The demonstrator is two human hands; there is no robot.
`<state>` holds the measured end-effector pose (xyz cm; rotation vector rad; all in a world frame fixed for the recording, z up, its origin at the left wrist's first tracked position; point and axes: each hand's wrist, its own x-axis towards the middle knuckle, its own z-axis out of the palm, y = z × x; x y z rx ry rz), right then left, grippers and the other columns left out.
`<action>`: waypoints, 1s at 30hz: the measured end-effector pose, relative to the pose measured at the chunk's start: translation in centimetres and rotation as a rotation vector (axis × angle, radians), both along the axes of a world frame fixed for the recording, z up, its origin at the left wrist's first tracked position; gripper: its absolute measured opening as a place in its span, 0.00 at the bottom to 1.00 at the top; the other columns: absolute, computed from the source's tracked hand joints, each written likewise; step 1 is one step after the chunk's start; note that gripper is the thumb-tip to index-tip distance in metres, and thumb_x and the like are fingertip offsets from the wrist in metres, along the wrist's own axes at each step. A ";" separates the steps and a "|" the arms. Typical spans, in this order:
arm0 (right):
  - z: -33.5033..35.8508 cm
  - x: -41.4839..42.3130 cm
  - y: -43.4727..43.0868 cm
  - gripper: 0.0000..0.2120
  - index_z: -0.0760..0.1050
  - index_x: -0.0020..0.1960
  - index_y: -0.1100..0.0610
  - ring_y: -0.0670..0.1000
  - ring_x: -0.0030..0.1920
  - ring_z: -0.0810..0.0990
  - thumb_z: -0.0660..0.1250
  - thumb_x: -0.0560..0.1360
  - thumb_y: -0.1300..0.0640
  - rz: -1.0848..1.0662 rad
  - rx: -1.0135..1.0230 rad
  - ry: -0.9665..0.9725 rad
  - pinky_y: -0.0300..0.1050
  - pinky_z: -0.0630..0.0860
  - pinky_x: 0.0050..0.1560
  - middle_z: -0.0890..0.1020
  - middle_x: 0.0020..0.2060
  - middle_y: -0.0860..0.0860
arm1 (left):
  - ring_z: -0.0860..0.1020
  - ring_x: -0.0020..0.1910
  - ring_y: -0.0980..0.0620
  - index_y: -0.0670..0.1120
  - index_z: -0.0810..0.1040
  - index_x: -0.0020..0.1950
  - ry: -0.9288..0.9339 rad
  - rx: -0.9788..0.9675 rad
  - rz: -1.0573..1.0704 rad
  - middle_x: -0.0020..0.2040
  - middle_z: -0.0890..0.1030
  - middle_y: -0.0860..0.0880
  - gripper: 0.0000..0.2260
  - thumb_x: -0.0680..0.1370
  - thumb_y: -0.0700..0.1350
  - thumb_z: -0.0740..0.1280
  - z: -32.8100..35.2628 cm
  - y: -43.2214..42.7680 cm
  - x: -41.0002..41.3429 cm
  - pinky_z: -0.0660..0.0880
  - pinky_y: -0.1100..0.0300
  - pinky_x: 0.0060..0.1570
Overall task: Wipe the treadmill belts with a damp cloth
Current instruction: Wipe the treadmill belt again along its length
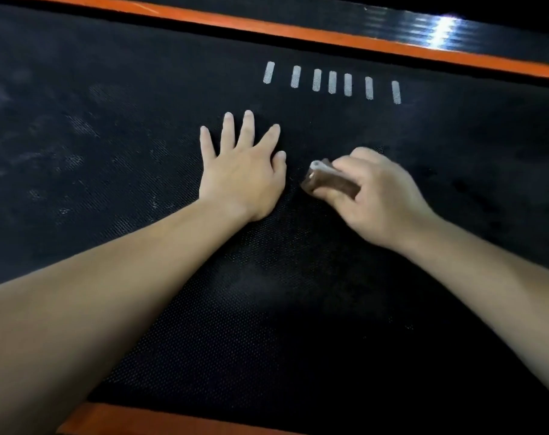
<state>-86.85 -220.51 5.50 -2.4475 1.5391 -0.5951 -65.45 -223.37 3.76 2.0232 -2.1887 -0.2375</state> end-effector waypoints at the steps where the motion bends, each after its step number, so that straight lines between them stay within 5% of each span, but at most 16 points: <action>1: 0.1 -0.6 -1.3 0.17 0.74 0.42 0.52 0.50 0.39 0.72 0.67 0.76 0.39 -0.023 -0.022 0.011 0.46 0.68 0.38 0.72 0.38 0.47 | 0.42 0.83 0.40 0.57 0.54 0.84 -0.005 0.007 0.005 0.85 0.49 0.45 0.25 0.86 0.58 0.47 0.0 0.0 0.0 0.40 0.34 0.78; 5: 0.7 -1.5 -6.6 0.15 0.75 0.47 0.53 0.54 0.44 0.75 0.67 0.78 0.41 -0.351 -0.042 0.062 0.47 0.67 0.42 0.74 0.43 0.50 | 0.42 0.83 0.40 0.59 0.54 0.83 0.000 0.039 0.009 0.85 0.49 0.45 0.25 0.85 0.59 0.47 0.2 0.0 -0.1 0.39 0.33 0.78; 11: 0.7 -0.6 -2.4 0.15 0.70 0.41 0.50 0.49 0.38 0.73 0.69 0.77 0.42 -0.064 0.049 0.030 0.46 0.69 0.37 0.73 0.39 0.47 | 0.40 0.83 0.38 0.58 0.56 0.83 0.041 0.133 0.044 0.85 0.47 0.44 0.25 0.85 0.58 0.50 1.3 -0.6 -0.8 0.37 0.30 0.76; 16: 1.3 -3.0 -9.8 0.13 0.76 0.48 0.51 0.55 0.47 0.78 0.67 0.78 0.41 -0.458 -0.009 0.024 0.47 0.69 0.43 0.77 0.45 0.50 | 0.42 0.83 0.37 0.52 0.65 0.77 0.077 0.107 0.072 0.83 0.55 0.37 0.24 0.84 0.61 0.52 2.3 -1.8 -3.2 0.38 0.34 0.78; 21: 0.3 -2.0 -5.6 0.14 0.69 0.42 0.48 0.51 0.41 0.71 0.68 0.77 0.40 -0.173 -0.001 0.049 0.46 0.66 0.41 0.72 0.40 0.48 | 0.39 0.83 0.39 0.58 0.60 0.81 0.134 0.160 0.010 0.85 0.47 0.42 0.26 0.83 0.59 0.55 2.0 -2.1 -5.4 0.37 0.38 0.79; 27: 0.9 -3.7 -12.6 0.15 0.77 0.51 0.52 0.56 0.50 0.79 0.66 0.78 0.40 -0.519 -0.064 0.047 0.49 0.71 0.46 0.79 0.48 0.52 | 0.38 0.82 0.37 0.58 0.50 0.84 0.012 0.096 0.010 0.85 0.43 0.40 0.29 0.82 0.61 0.48 0.8 -1.3 -6.1 0.35 0.34 0.77; 30: 0.2 -1.9 -10.6 0.13 0.75 0.45 0.51 0.53 0.44 0.76 0.67 0.77 0.41 -0.305 -0.071 0.048 0.47 0.69 0.43 0.77 0.44 0.50 | 0.38 0.82 0.36 0.58 0.50 0.84 -0.009 0.074 0.004 0.85 0.44 0.40 0.30 0.82 0.61 0.48 0.7 -1.2 -6.2 0.36 0.33 0.77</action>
